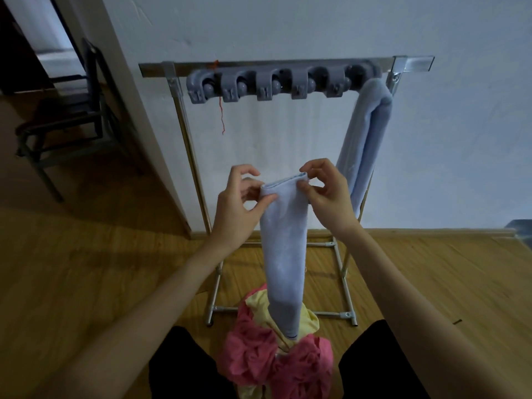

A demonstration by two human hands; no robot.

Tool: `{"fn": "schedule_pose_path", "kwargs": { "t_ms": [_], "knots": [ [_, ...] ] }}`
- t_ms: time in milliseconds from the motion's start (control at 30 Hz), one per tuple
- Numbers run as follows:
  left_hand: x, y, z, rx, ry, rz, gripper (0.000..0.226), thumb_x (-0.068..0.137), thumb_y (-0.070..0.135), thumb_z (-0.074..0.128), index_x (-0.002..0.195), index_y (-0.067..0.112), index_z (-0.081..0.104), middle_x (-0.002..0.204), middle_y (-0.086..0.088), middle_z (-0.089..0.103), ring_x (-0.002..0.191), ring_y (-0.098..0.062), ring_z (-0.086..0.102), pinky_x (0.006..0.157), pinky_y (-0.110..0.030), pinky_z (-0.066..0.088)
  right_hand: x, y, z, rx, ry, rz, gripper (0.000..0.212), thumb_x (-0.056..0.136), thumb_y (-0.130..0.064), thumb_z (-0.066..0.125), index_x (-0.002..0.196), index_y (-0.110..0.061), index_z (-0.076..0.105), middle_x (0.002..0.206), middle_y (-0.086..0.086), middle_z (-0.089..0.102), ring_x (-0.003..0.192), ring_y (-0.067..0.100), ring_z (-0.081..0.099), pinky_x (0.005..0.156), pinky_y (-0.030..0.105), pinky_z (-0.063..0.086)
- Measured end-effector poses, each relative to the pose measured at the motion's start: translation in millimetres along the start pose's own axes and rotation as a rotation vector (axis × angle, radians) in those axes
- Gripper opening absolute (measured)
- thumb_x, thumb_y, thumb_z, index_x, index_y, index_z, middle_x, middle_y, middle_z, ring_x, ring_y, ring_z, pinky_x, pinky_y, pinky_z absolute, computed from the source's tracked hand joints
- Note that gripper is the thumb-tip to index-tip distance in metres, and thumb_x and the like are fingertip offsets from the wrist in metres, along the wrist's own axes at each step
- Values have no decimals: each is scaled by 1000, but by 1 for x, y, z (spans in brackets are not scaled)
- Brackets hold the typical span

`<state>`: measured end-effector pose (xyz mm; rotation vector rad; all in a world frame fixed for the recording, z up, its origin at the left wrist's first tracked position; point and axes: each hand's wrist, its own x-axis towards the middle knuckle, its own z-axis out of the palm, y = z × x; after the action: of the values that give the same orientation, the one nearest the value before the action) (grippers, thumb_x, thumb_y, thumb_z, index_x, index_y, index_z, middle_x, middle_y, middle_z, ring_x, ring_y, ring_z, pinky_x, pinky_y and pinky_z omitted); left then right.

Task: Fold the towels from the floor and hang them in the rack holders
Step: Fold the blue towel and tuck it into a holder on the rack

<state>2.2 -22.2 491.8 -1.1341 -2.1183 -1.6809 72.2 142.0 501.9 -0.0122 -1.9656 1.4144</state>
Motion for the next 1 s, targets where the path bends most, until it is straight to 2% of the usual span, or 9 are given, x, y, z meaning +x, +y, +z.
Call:
{"fn": "schedule_pose_path", "kwargs": {
  "t_ms": [100,300,433,533,633,700,800,933,1000],
  "knots": [
    [-18,-27,-5,-136,-101,-212,63,70,15,83,121,22,48,102,8,68,94,-6,67,79,-19,56,2,1,6,35,-7,65,14,88,7,58,100,1,54,97,6,57,84,12,54,61,23,48],
    [-84,-105,5,-126,-418,-633,29,72,10,81,98,18,69,94,6,74,91,-9,70,85,-28,57,-6,-4,22,143,20,239,14,87,3,61,100,0,56,86,6,59,85,21,58,67,45,54],
    [-115,-131,34,-4,-433,-777,21,72,27,82,87,24,68,84,8,72,84,-11,69,67,-22,53,-10,-6,32,294,124,346,12,87,0,63,96,-6,57,83,6,59,74,16,57,59,33,52],
    [-130,-141,49,-113,-443,-820,13,77,25,79,86,28,69,82,11,74,84,-7,69,64,-16,53,-8,4,28,385,394,457,14,87,-4,63,98,-9,55,83,7,59,68,15,56,56,24,50],
    [-133,-145,46,-78,-477,-897,18,80,35,74,92,22,69,89,6,74,86,-8,69,68,-19,53,-12,32,8,291,681,568,15,88,-7,59,93,-16,48,95,12,59,80,22,59,74,39,56],
    [-129,-144,42,-66,-504,-899,15,82,33,73,83,19,69,76,10,72,73,-3,66,60,-15,48,-26,57,-7,173,743,642,14,89,-9,55,94,-16,44,103,16,60,91,28,61,83,44,54],
    [-118,-139,34,20,-597,-832,33,84,31,71,58,22,54,47,17,53,48,6,49,47,-9,35,-57,98,-21,89,748,753,15,90,-7,51,96,-15,40,99,12,57,92,28,60,79,41,53],
    [-96,-122,24,83,-697,-732,28,91,34,62,88,7,65,74,2,56,71,-8,55,64,-23,41,-108,139,-26,13,604,920,22,84,2,51,97,-11,39,89,11,50,82,25,53,65,41,51],
    [-87,-112,20,104,-678,-667,20,94,25,58,87,7,60,79,-5,53,76,-18,50,68,-29,38,-135,153,-25,-27,433,1010,25,81,4,56,96,-9,40,84,8,48,80,24,52,69,45,53]
  ]
}}
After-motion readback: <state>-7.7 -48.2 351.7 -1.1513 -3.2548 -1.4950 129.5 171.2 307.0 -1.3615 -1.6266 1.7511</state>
